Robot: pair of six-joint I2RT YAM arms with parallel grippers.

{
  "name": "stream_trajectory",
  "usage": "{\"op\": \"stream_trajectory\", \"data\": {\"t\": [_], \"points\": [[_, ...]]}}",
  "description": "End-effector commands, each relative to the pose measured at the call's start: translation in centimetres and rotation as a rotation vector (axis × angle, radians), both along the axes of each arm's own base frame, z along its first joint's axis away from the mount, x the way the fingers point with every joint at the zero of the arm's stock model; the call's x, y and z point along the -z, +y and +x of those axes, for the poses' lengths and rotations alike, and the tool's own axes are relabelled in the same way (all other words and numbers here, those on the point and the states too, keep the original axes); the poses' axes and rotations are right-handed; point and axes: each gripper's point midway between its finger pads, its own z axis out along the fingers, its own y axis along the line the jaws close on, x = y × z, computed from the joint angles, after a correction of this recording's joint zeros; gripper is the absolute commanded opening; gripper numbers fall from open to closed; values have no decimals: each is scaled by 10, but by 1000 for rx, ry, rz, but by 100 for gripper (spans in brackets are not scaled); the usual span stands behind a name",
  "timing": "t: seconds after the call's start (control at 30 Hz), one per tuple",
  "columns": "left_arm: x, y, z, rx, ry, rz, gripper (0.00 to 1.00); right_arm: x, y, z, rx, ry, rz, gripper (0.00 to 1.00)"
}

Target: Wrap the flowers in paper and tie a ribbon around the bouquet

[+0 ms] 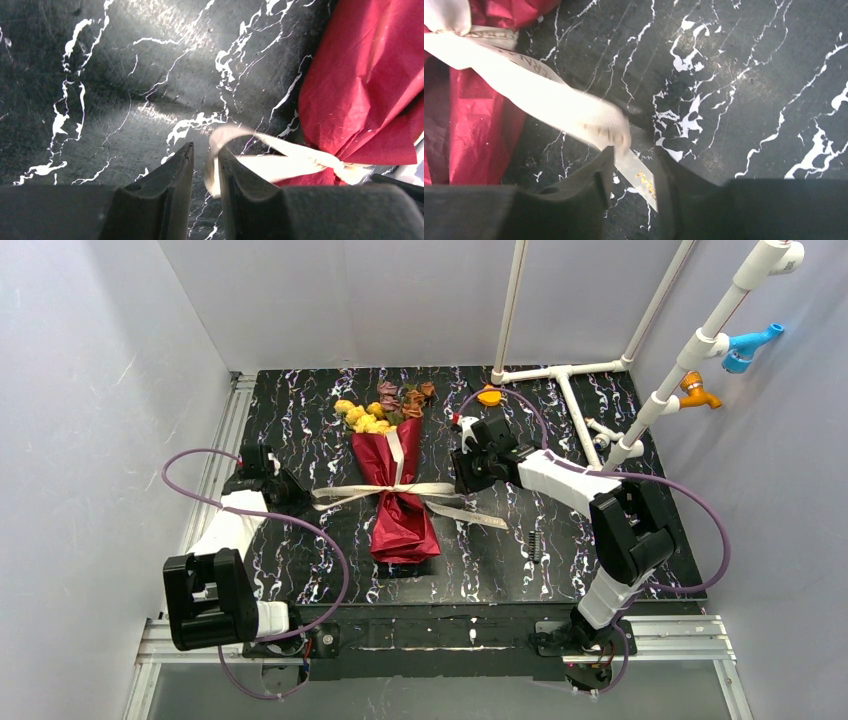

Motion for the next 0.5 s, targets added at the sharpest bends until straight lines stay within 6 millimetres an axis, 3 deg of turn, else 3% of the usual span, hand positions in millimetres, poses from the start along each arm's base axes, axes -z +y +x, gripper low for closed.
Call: {"op": "stream_trajectory", "data": {"t": [0.0,0.07,0.17,0.23,0.33,0.37,0.4,0.43,0.47], "points": [[-3,-1,-9,11,16,-15,29,-14,-7,10,46,-33,-12,47],[-25,-4,-1,47,-43,-11,39,-35,-7,18,54,-73,-14,54],[-69,-2,8,92,-125,23,54,-85,-2,32,67,-147,14,64],[-103,0,14,116,-188,52,59,-124,2,38,67,-200,51,73],[-157,-2,16,172,-317,93,63,-190,4,43,102,-313,143,76],[-174,-3,15,192,-373,112,84,-209,3,43,115,-353,180,76],[-189,-3,13,211,-432,142,96,-226,1,40,126,-391,220,80],[-201,-1,11,225,-495,183,98,-247,-3,35,147,-449,279,95],[-207,2,8,234,-542,230,98,-261,-9,31,189,-492,335,98]]}}
